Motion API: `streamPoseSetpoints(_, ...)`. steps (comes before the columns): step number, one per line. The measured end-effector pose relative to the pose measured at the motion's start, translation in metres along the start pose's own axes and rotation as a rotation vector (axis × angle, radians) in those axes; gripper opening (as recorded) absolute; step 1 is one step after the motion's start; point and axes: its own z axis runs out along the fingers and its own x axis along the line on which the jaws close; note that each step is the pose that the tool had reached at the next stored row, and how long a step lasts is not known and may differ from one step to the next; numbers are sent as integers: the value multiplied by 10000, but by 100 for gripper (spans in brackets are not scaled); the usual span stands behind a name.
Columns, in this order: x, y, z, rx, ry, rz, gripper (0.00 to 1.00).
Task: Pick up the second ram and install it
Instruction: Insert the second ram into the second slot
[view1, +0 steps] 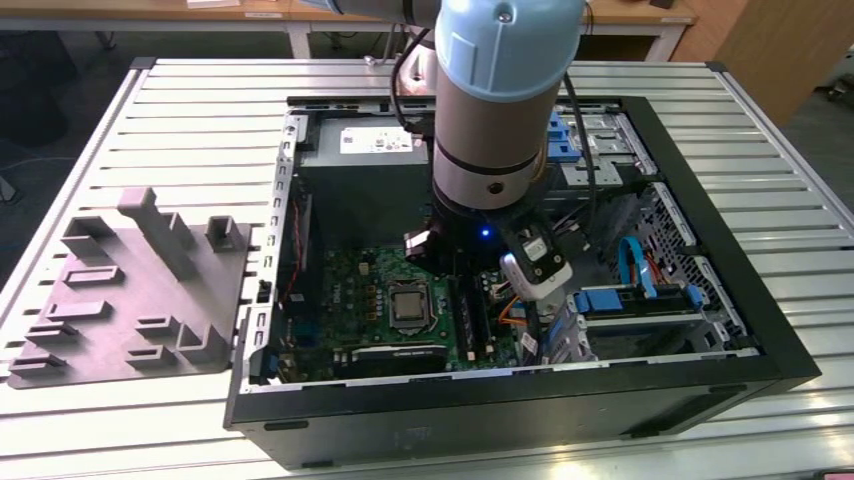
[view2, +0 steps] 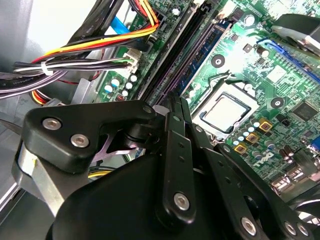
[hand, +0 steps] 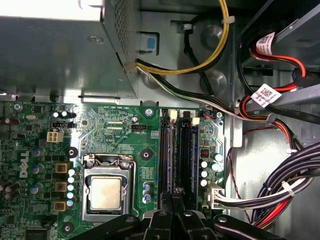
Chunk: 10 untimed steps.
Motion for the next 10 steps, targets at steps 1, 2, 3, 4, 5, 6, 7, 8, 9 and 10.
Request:
streamPoseSetpoints(1, 0, 0, 0, 1, 0, 0, 11)
streamPoseSetpoints(2, 0, 0, -1, 1, 0, 0, 11)
streamPoseSetpoints(3, 0, -1, 0, 0, 0, 1, 11)
streamPoseSetpoints(4, 0, -1, 0, 0, 0, 0, 11)
streamPoseSetpoints(5, 0, -1, 0, 1, 0, 0, 11)
streamPoseSetpoints(6, 0, -1, 0, 1, 0, 1, 11)
streamPoseSetpoints(7, 0, -2, 5, 0, 0, 0, 11)
streamPoseSetpoints(8, 1, -2, 15, -1, -1, 0, 11)
streamPoseSetpoints(9, 1, -3, 20, 0, 0, 0, 11)
streamPoseSetpoints(10, 1, -3, 19, 2, 0, 0, 11)
